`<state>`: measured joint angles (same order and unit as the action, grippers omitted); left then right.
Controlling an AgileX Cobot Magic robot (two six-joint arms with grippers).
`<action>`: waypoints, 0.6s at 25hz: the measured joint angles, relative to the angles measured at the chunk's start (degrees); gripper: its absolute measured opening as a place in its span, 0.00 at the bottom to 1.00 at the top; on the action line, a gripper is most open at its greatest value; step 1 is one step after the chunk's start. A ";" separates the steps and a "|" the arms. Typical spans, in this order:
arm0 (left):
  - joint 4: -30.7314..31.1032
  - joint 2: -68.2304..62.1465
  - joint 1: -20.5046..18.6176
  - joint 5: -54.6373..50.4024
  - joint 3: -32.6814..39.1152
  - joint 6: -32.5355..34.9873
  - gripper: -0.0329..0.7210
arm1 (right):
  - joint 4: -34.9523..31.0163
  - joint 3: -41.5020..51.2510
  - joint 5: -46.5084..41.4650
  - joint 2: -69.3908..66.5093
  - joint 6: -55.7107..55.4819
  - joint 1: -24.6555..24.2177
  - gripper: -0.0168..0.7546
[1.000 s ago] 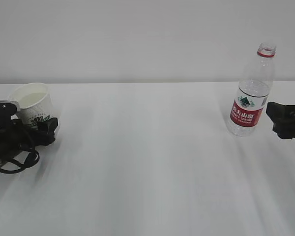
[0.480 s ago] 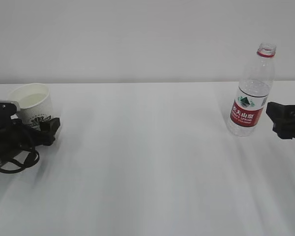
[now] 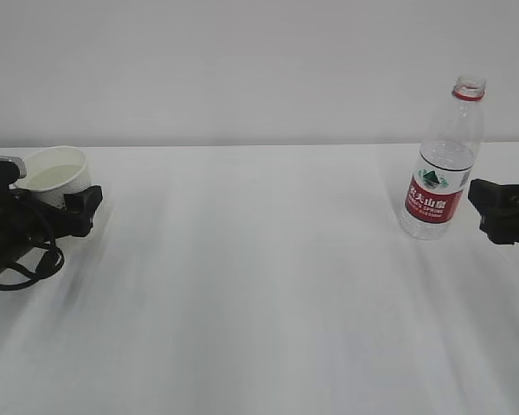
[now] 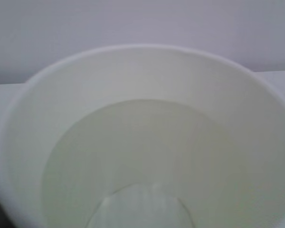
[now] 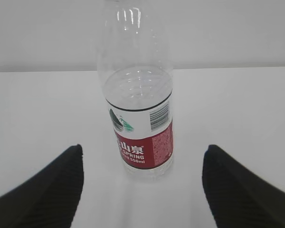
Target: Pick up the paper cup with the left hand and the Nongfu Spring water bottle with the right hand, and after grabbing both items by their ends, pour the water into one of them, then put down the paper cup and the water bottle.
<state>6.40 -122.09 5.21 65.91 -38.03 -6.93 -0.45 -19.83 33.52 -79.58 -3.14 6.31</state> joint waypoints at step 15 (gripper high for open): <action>-1.14 0.64 0.00 0.36 8.24 0.00 0.96 | 0.00 0.00 0.00 0.00 -0.15 0.00 0.78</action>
<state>5.26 -121.46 5.21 66.27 -29.79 -6.93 -0.45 -19.83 33.52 -79.58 -3.29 6.31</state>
